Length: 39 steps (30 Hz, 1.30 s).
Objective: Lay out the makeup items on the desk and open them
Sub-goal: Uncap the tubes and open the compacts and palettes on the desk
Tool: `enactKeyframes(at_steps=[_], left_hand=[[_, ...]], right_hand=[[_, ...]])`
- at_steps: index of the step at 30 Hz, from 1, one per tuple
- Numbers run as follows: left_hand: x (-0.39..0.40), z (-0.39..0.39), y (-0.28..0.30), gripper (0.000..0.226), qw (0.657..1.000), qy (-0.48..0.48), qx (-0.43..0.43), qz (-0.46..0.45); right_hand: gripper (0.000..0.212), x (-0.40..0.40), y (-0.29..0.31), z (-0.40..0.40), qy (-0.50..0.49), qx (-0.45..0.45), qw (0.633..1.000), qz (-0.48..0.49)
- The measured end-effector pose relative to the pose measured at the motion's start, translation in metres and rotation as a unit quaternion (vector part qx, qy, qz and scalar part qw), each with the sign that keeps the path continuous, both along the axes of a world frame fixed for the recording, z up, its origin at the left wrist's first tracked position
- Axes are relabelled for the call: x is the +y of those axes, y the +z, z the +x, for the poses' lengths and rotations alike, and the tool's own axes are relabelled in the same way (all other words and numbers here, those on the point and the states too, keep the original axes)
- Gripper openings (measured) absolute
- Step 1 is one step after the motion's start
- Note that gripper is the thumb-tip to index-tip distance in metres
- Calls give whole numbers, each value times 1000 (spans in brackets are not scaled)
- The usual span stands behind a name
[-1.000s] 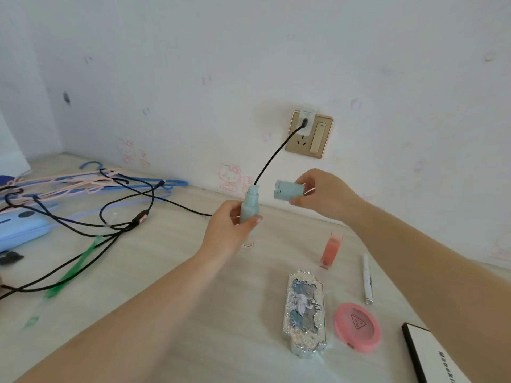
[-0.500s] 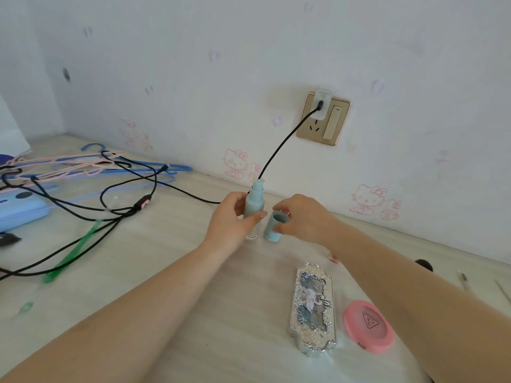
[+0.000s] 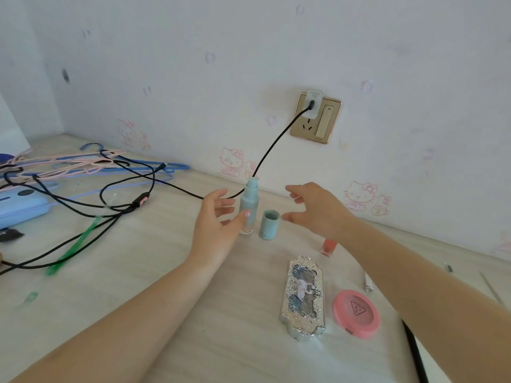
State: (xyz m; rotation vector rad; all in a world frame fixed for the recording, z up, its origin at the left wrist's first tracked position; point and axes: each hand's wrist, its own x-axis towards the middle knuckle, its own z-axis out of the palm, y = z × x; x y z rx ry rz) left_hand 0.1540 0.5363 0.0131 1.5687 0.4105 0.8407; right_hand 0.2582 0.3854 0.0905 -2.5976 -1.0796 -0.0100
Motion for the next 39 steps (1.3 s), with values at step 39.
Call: enactKeyframes(at_steps=[39], left_hand=[[-99,-2,55,22,926,-172,59,329]], right_hand=[[11,-114,34,-37,16,93,991,94]])
